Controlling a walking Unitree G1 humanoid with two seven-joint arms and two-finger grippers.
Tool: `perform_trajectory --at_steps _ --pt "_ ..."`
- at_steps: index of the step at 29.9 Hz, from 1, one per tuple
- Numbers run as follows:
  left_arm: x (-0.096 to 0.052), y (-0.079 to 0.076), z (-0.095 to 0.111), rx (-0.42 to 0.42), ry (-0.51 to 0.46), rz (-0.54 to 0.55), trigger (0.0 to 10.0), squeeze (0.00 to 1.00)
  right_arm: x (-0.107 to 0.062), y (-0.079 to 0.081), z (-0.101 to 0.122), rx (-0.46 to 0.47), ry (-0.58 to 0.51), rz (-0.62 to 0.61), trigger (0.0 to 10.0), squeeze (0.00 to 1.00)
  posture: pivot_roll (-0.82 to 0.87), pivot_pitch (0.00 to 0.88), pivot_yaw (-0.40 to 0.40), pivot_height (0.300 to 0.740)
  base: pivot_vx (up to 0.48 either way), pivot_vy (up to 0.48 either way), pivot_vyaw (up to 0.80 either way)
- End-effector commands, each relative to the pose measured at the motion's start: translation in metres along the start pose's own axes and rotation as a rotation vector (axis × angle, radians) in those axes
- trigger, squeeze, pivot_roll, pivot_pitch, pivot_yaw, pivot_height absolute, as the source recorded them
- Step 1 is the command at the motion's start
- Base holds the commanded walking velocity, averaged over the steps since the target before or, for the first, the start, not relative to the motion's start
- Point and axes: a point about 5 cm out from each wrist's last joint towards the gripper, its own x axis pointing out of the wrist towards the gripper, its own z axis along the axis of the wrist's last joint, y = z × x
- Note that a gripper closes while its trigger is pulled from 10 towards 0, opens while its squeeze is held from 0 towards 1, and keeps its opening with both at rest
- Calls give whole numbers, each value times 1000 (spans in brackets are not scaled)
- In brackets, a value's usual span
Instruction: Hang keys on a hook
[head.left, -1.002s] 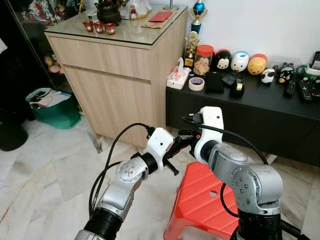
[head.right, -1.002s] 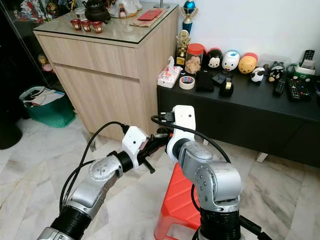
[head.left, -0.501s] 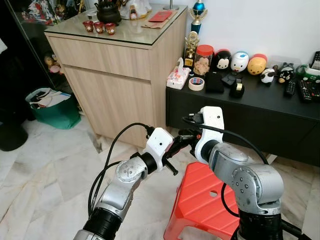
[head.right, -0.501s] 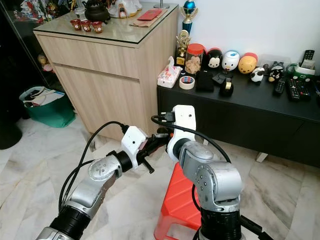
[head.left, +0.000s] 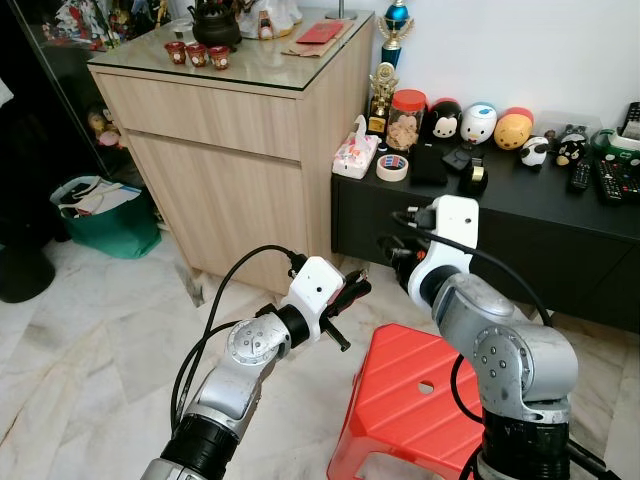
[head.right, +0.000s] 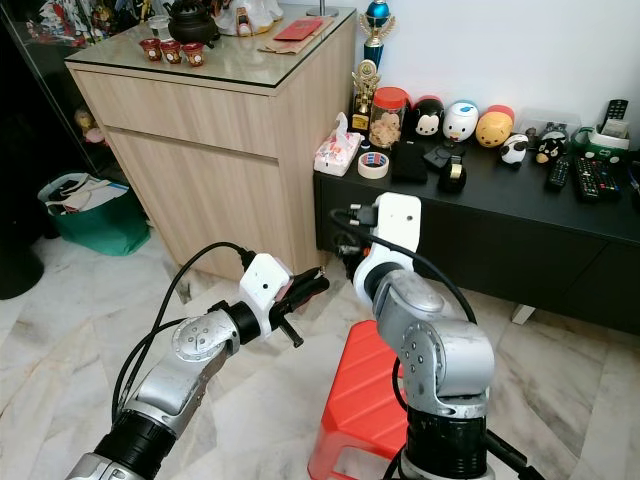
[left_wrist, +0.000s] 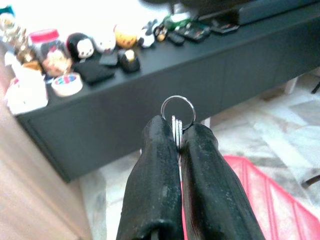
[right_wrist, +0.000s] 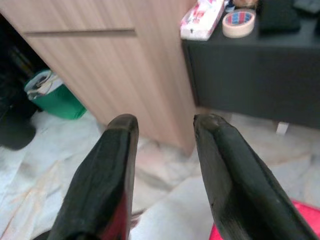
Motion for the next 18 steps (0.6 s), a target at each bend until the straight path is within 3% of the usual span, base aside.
perform_trajectory --at_steps 1,2,4,5,6,7,8,13,18 --pt "-5 9 -7 9 49 44 0 0 3 -14 1 5 -11 -53 10000 0 -61 66 -7 723 0 0 0" --pt "-8 14 -11 15 75 72 0 0 4 -26 -1 0 -11 -87 10000 0 -61 66 -7 723 0 0 0" --pt "-9 16 -13 18 86 82 0 0 5 -30 -1 -1 -12 -99 10000 0 -61 66 -7 723 0 0 0" --pt "-18 28 -30 37 181 163 0 0 10 -51 -12 -34 -2 -150 10000 0 -57 63 -7 723 0 0 0" --pt "-22 32 -36 42 215 193 0 0 11 -58 -16 -57 7 -168 10000 0 -57 63 -7 723 0 0 0" --pt "-29 39 -46 34 262 252 6196 0 13 -69 -27 -75 23 -193 10000 0 -59 60 -8 723 0 0 0" --pt "-38 48 -58 15 315 325 10000 0 15 -83 -43 -91 58 -222 10000 0 -56 57 -9 723 0 0 0" --pt "-67 57 -92 -43 448 450 10000 0 13 -113 -96 -108 184 -283 10000 0 -42 53 -7 723 0 0 0" --pt "-90 51 -120 -108 555 523 10000 0 8 -126 -148 -106 282 -296 10000 0 -39 48 -9 723 0 0 0"
